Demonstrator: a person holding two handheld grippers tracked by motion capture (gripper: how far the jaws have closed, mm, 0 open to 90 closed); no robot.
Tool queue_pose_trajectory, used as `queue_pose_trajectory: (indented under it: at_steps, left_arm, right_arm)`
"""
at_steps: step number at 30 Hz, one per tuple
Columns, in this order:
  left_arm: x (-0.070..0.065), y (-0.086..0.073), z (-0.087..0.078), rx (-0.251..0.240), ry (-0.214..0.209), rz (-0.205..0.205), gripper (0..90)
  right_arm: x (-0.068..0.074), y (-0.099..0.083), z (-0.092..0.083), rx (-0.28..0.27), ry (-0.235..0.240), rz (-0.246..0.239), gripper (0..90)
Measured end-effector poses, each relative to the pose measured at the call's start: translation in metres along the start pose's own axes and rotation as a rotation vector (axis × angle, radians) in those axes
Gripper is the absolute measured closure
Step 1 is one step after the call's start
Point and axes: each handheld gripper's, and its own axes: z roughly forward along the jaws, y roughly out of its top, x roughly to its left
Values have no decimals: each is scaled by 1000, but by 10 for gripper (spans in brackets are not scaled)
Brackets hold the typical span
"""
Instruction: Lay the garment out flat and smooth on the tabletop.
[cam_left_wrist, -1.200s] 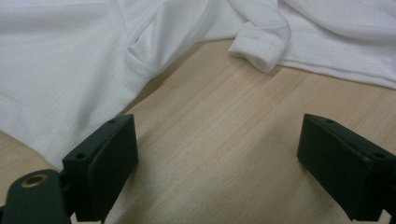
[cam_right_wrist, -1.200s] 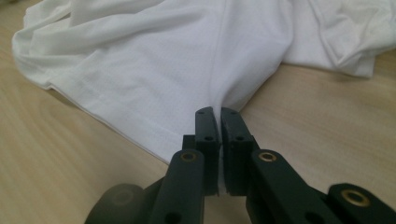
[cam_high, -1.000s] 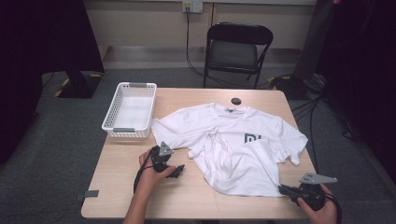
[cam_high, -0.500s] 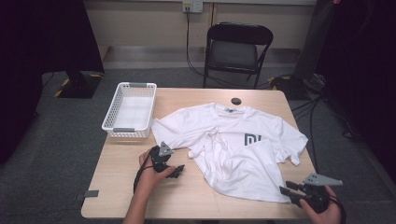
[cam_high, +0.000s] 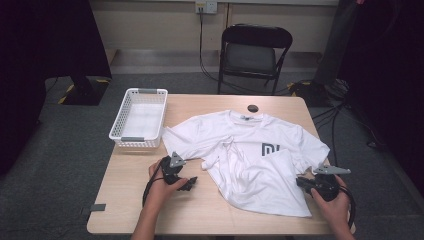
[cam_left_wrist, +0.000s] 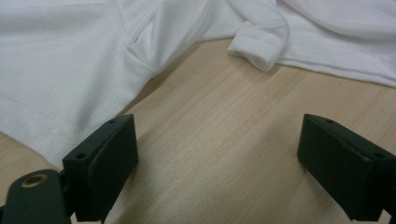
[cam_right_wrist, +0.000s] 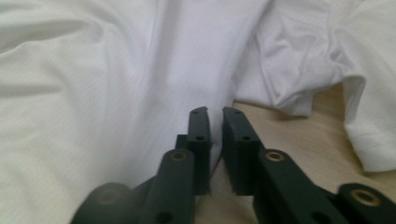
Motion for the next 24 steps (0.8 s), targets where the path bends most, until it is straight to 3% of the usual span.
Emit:
queue_pose_trajectory:
  at_steps: [3, 24]
  left_arm:
    - [0, 0, 0, 0, 0, 0, 117]
    - [0, 0, 0, 0, -1, 1, 117]
  right_arm:
    - [1, -4, -6, 9, 22, -10, 888]
    - [27, -50, -55, 53, 102, -72, 891]
